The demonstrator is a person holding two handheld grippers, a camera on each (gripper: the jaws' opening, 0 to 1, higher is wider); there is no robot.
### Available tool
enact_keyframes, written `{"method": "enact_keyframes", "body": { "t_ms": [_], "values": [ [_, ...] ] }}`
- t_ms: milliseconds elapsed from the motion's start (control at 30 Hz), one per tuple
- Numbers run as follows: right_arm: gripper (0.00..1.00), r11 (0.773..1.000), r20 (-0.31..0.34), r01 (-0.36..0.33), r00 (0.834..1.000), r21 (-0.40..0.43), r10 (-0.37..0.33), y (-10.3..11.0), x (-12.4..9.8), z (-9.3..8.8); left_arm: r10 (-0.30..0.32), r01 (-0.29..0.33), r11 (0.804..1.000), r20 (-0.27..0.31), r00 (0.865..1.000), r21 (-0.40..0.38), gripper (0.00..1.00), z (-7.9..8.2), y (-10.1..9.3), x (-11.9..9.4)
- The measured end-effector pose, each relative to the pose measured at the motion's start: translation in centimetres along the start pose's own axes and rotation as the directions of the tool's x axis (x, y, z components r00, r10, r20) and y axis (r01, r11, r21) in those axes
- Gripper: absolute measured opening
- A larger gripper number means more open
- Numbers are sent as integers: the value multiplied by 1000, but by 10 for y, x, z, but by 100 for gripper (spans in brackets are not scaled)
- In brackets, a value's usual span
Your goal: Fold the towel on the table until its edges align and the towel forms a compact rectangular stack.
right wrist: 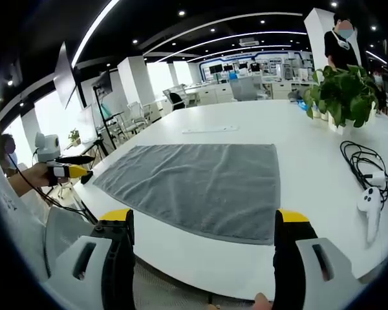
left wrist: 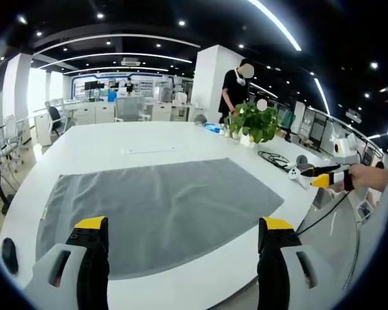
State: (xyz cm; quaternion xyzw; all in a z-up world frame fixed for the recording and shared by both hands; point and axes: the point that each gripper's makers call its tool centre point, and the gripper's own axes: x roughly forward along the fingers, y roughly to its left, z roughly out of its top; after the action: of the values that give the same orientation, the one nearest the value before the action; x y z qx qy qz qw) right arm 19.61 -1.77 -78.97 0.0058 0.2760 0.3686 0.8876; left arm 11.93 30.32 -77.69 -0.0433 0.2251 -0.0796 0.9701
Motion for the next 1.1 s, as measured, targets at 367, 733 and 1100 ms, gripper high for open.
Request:
{"method": "enact_keyframes", "body": {
  "t_ms": [367, 733, 1100],
  "values": [
    [90, 1000, 6, 4, 1000, -30, -4, -9, 1, 11, -16, 16, 1000, 7, 1000, 0, 98, 5, -7, 1],
    [89, 999, 44, 11, 999, -49, -9, -20, -3, 31, -93, 94, 995, -11, 996, 46, 97, 11, -35, 15],
    [88, 996, 68, 23, 998, -86, -17, -34, -3, 55, -172, 173, 980, -17, 985, 100, 97, 21, -69, 29]
  ]
}}
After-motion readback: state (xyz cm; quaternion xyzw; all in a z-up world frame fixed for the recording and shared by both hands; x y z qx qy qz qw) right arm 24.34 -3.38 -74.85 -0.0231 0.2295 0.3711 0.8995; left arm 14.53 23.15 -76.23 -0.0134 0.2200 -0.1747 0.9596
